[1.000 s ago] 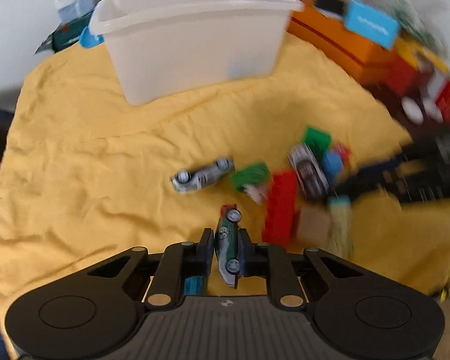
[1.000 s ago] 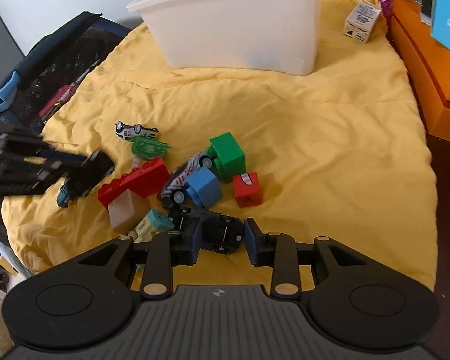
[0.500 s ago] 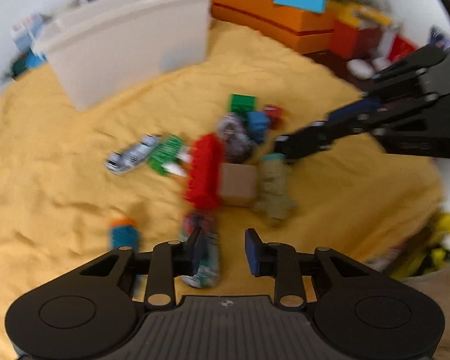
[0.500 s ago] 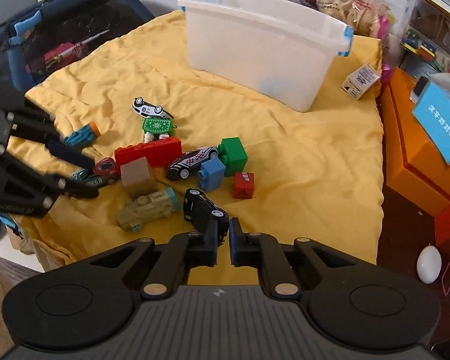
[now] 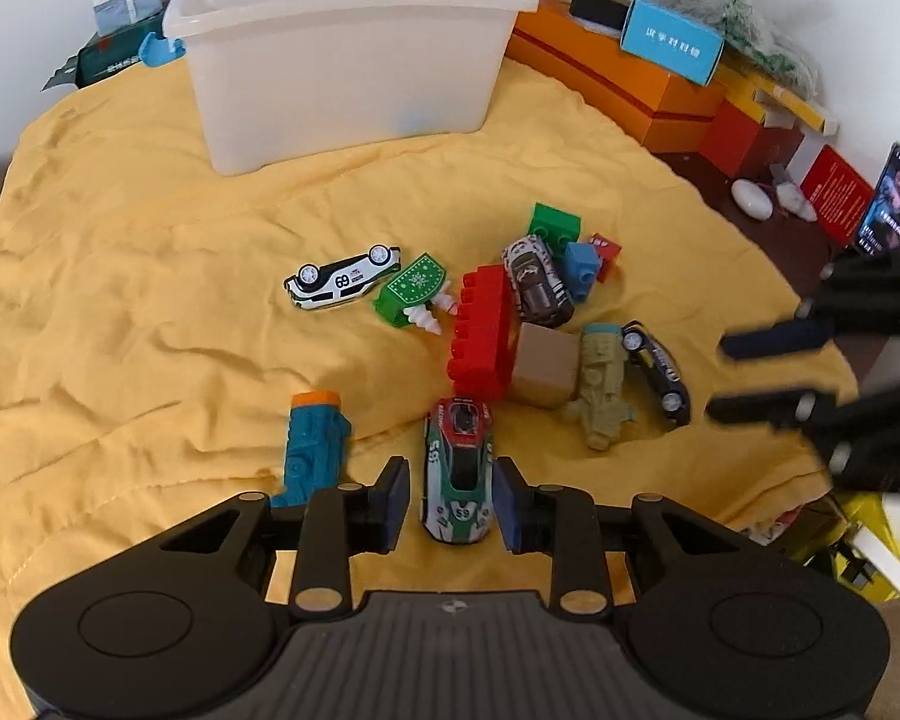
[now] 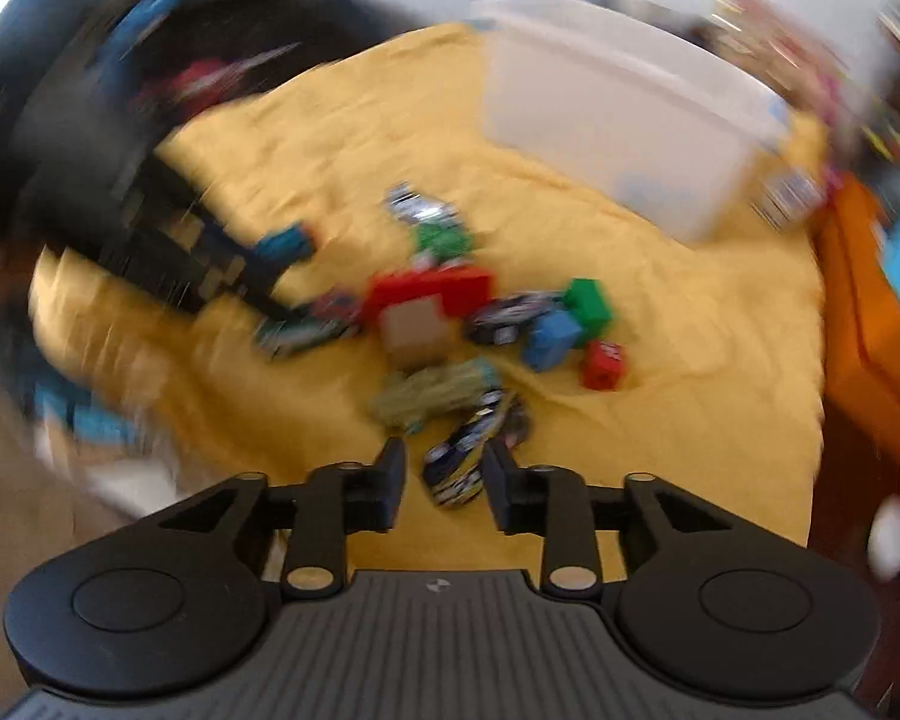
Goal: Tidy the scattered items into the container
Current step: 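Grasp the green race car with the left tool while the right tool grasps the black car, then carry both cars over the white bin and open both tools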
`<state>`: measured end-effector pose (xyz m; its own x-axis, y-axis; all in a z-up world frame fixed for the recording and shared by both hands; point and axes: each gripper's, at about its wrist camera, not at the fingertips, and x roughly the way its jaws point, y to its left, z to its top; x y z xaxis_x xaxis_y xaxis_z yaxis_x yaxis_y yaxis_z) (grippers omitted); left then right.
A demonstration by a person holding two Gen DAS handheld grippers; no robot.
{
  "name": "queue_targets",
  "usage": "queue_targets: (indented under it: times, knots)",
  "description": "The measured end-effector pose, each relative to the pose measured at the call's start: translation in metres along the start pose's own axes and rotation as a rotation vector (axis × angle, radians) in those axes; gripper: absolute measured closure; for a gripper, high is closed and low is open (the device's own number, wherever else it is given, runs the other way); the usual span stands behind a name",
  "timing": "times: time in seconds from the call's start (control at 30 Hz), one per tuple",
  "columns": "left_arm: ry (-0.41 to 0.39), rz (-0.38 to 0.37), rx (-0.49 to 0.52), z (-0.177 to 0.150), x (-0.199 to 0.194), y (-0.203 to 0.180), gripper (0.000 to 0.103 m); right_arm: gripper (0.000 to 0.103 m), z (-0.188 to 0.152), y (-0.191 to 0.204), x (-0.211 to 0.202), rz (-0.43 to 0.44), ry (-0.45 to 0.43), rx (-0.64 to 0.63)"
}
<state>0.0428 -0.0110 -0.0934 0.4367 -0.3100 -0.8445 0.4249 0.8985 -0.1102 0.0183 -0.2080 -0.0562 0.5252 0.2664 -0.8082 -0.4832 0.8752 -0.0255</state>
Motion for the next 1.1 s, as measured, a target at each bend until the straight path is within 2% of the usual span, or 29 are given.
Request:
queue_targets:
  times: [0.07, 0.13, 0.17, 0.27, 0.33, 0.43, 0.5, 0.63, 0.73, 0.8, 0.87, 0.93, 1.1]
  knots:
    - [0.010, 0.007, 0.001, 0.001, 0.006, 0.001, 0.069, 0.066, 0.002, -0.015, 0.003, -0.009, -0.010, 0.169]
    - [0.024, -0.002, -0.005, 0.001, 0.012, 0.002, 0.068, 0.067, 0.001, -0.024, 0.015, -0.019, 0.009, 0.286]
    - [0.026, 0.002, -0.002, 0.001, 0.014, 0.002, 0.062, 0.068, 0.000, -0.026, 0.023, -0.016, 0.030, 0.318]
    - [0.031, -0.011, -0.002, 0.000, 0.020, 0.002, 0.055, 0.069, -0.009, -0.024, 0.046, 0.037, 0.074, 0.372]
    - [0.047, -0.032, -0.014, -0.001, 0.025, 0.003, 0.054, 0.069, -0.011, -0.016, 0.050, 0.030, 0.076, 0.338]
    - [0.048, 0.008, 0.034, -0.001, 0.028, -0.005, 0.063, 0.071, -0.006, -0.004, 0.041, -0.028, 0.077, 0.221]
    - [0.046, 0.011, 0.033, 0.001, 0.026, -0.005, 0.064, 0.071, -0.003, -0.005, 0.037, -0.060, 0.081, 0.174]
    - [0.018, 0.002, -0.023, 0.005, 0.017, 0.002, 0.063, 0.069, -0.005, -0.021, 0.043, -0.055, 0.103, 0.198]
    - [-0.002, 0.008, -0.010, 0.005, 0.012, -0.002, 0.057, 0.066, -0.011, -0.028, 0.048, -0.022, 0.117, 0.244]
    - [0.014, 0.010, -0.007, 0.006, 0.019, -0.004, 0.055, 0.066, -0.013, -0.029, 0.051, -0.017, 0.126, 0.241]
    - [0.044, 0.018, -0.011, 0.004, 0.030, -0.005, 0.060, 0.069, -0.014, -0.029, 0.053, -0.009, 0.127, 0.221]
    - [0.032, 0.045, 0.013, 0.004, 0.030, -0.006, 0.070, 0.070, -0.011, -0.028, 0.053, -0.009, 0.129, 0.191]
    - [-0.040, 0.024, -0.020, 0.028, 0.007, 0.003, 0.070, 0.070, 0.005, -0.038, 0.035, -0.033, 0.074, 0.165]
